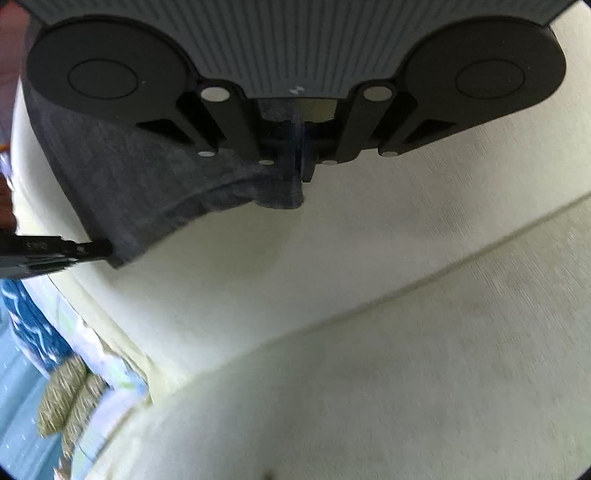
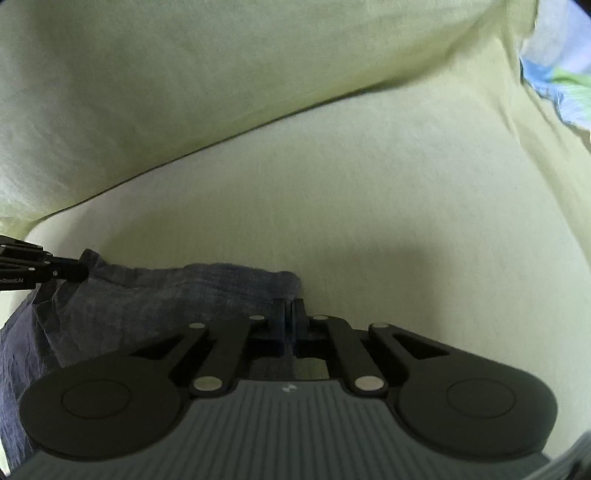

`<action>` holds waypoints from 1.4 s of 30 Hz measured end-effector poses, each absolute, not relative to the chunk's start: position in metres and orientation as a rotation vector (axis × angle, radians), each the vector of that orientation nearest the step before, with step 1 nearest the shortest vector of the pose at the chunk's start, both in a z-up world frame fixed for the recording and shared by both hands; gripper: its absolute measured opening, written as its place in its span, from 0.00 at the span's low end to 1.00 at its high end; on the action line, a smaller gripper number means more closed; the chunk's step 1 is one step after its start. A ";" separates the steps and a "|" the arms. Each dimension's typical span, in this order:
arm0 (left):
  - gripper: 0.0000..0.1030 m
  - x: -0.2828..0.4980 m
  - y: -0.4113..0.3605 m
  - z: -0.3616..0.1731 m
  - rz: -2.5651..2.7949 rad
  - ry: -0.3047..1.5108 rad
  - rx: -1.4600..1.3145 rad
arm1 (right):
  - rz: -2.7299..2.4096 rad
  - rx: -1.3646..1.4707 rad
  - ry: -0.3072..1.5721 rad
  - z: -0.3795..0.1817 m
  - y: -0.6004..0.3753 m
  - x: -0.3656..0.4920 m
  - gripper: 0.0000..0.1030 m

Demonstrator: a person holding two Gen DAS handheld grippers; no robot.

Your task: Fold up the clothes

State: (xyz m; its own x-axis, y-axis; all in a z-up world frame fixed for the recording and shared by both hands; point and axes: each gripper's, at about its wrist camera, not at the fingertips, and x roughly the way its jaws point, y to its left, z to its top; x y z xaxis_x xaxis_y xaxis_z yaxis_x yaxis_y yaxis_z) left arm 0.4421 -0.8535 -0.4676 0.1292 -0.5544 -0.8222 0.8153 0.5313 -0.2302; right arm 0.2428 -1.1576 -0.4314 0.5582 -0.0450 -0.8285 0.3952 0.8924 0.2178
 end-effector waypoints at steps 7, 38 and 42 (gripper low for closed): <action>0.25 0.455 -0.839 -0.457 -0.930 0.988 0.258 | -0.330 0.459 0.909 -0.430 -1.175 0.227 0.29; 0.38 0.127 -0.546 -0.439 -0.927 0.964 0.250 | -0.218 0.681 0.996 -0.431 -0.960 0.020 0.29; 0.46 0.094 -0.557 -0.448 -0.875 0.848 0.257 | -0.106 0.756 0.858 -0.456 -0.975 0.004 0.31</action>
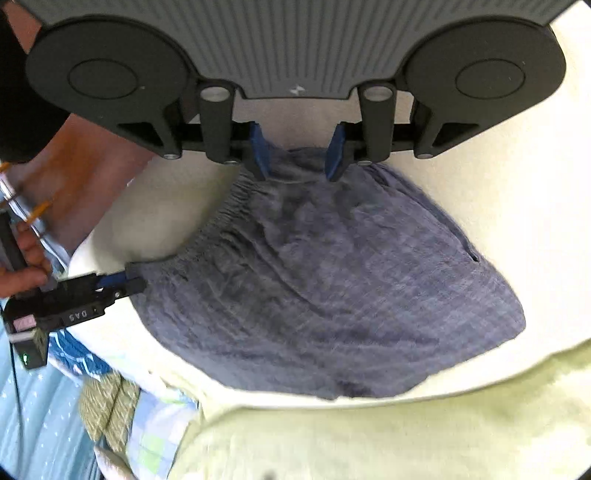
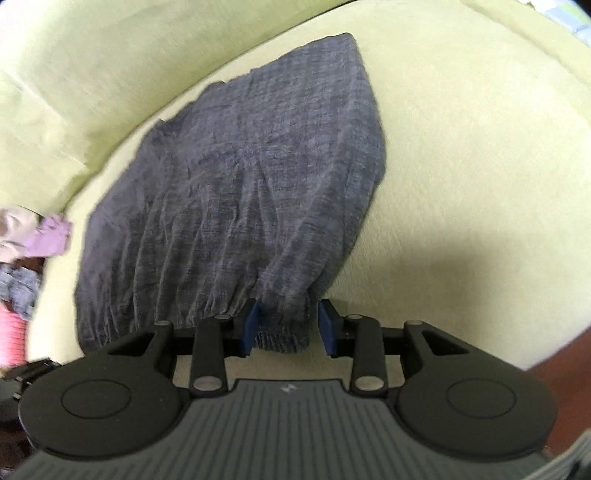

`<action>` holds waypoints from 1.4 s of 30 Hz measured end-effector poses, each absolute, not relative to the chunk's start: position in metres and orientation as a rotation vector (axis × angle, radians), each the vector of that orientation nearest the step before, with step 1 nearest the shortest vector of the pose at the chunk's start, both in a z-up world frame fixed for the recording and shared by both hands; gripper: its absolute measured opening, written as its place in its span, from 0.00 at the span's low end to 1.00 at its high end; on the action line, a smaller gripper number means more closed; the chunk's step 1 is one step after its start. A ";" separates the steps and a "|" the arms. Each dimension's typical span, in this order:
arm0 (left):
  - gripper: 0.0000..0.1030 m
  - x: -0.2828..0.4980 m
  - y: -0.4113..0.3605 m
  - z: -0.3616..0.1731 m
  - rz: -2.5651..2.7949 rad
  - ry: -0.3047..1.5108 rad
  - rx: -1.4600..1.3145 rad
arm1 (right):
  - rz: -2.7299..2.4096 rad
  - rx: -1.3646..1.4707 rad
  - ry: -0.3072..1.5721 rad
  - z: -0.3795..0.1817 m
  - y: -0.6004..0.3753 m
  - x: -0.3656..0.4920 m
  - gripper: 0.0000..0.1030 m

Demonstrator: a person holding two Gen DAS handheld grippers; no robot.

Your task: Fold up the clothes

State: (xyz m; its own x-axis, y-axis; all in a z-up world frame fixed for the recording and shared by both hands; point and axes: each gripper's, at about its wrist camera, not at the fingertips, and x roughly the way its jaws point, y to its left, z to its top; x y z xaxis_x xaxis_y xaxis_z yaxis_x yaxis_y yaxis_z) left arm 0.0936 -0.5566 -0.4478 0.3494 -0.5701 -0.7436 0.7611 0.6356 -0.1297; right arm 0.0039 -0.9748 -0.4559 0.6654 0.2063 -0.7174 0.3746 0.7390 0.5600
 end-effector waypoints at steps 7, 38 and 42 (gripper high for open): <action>0.47 0.079 -0.595 -0.447 -0.846 0.743 0.407 | 0.045 0.860 0.706 -0.479 -0.995 -0.017 0.31; 0.29 0.059 -0.599 -0.426 -0.732 0.757 0.372 | 0.063 0.733 0.585 -0.437 -0.970 -0.054 0.29; 0.33 0.067 -0.596 -0.425 -0.669 0.737 0.281 | 0.082 0.585 0.594 -0.438 -0.931 -0.029 0.29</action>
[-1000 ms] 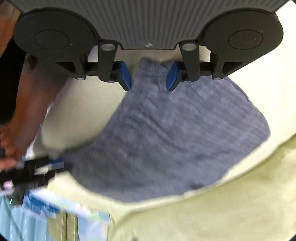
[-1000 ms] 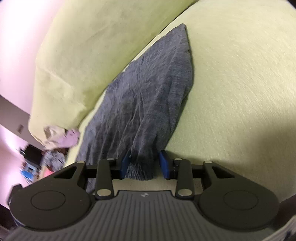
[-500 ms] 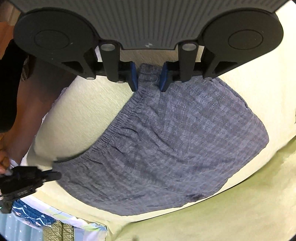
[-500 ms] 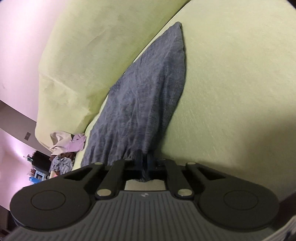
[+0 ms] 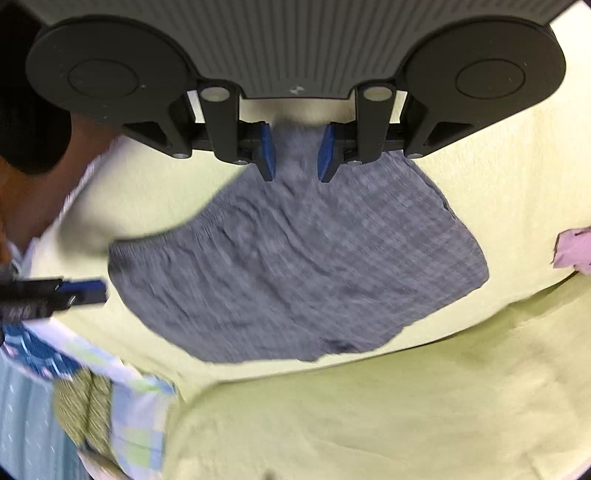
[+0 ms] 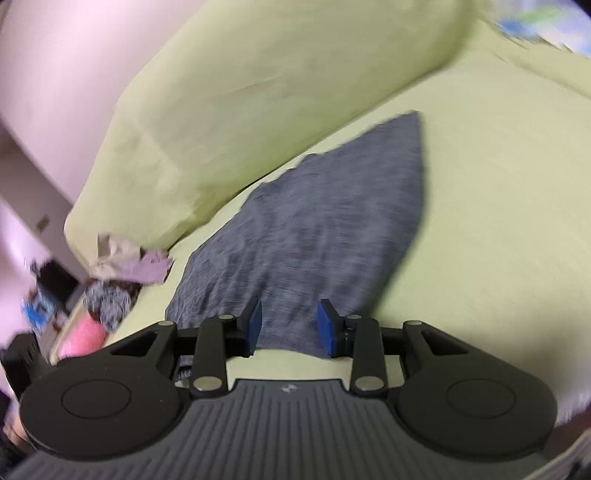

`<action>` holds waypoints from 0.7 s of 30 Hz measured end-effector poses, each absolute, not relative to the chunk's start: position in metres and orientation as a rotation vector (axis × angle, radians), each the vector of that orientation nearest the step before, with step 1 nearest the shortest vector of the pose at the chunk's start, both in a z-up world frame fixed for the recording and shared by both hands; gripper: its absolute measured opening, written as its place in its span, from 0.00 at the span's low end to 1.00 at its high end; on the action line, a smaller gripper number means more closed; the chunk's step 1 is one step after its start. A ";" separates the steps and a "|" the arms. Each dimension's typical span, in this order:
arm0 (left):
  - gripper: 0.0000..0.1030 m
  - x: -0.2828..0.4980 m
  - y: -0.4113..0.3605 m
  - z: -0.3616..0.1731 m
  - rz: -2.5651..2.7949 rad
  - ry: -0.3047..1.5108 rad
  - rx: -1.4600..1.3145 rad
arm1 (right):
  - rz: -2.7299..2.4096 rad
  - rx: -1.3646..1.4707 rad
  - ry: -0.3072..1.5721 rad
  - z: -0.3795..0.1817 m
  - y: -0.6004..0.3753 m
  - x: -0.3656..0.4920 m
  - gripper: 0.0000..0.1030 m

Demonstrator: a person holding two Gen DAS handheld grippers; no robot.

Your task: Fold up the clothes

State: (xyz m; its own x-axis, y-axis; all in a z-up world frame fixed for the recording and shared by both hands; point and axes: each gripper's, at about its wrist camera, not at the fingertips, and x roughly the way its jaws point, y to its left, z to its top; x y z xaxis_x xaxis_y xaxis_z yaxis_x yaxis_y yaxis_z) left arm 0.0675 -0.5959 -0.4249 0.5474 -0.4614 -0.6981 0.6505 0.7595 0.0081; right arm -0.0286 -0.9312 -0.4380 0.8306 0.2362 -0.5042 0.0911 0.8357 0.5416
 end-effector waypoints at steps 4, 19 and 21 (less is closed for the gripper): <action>0.34 0.076 -0.606 -0.450 -0.655 0.849 0.301 | 0.076 0.437 0.676 -0.450 -0.906 0.005 0.29; 0.42 0.108 -0.627 -0.437 -0.607 0.715 0.234 | 0.020 0.313 0.667 -0.435 -0.918 0.009 0.41; 0.42 0.135 -0.630 -0.447 -0.569 0.741 0.208 | 0.005 0.248 0.662 -0.438 -0.921 0.030 0.41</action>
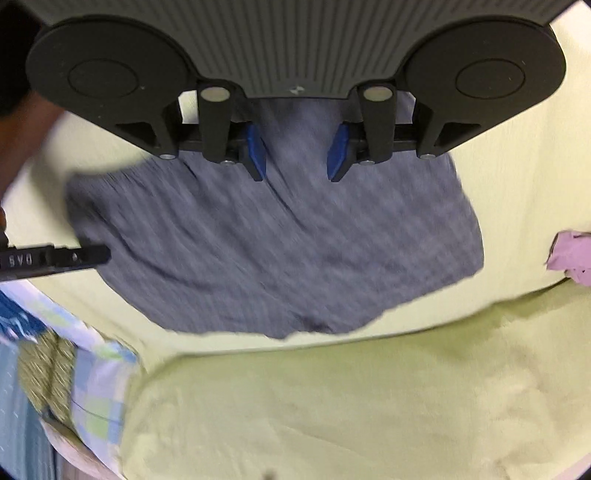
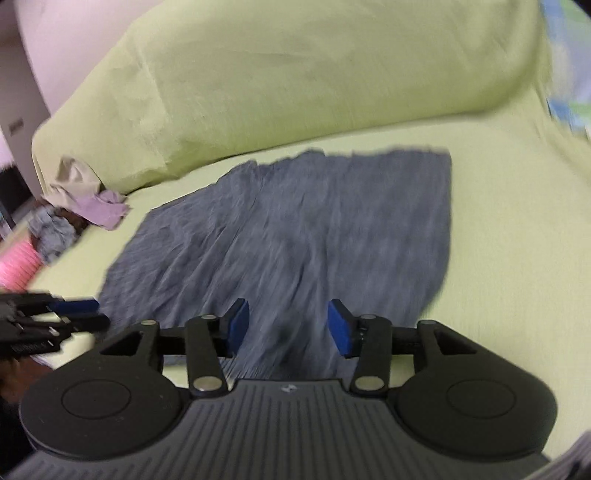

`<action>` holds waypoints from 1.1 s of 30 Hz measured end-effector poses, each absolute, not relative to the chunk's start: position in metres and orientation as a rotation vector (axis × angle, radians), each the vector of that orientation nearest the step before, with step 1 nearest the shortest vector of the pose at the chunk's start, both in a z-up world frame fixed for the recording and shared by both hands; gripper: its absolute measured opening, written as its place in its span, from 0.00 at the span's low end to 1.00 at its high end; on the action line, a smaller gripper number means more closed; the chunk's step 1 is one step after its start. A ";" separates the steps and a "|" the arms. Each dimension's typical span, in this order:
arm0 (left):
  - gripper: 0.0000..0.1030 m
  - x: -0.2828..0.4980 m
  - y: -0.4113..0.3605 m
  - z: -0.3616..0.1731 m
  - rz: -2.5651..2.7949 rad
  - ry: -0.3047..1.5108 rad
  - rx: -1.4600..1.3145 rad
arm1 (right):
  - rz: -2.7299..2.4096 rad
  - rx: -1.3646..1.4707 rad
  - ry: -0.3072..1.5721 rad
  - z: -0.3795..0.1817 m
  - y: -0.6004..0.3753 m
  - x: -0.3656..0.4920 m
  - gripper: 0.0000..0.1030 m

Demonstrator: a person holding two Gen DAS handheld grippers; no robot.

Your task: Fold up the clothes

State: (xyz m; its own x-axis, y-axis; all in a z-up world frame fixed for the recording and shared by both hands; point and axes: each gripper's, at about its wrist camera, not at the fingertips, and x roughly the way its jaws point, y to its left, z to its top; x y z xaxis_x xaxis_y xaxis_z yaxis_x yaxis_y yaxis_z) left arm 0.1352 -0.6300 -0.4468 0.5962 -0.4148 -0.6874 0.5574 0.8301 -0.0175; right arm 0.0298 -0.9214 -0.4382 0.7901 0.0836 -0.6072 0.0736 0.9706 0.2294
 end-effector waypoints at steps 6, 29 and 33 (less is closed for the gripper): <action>0.47 0.161 -0.614 -0.469 -0.546 0.783 0.173 | -0.108 0.280 0.690 -0.461 -0.974 0.053 0.32; 0.99 0.043 -0.593 -0.402 -0.349 0.673 0.052 | -0.064 0.273 0.543 -0.392 -0.877 -0.075 0.87; 0.99 0.027 -0.601 -0.398 -0.329 0.688 0.061 | -0.076 0.267 0.544 -0.391 -0.874 -0.087 0.98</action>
State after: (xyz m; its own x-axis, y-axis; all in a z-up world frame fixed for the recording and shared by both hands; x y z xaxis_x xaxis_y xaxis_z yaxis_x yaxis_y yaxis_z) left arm 0.0274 -0.6006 -0.3981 0.7236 -0.2774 -0.6321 0.3175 0.9468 -0.0521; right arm -0.0869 -0.8737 -0.3911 0.8536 -0.0010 -0.5210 0.1420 0.9626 0.2309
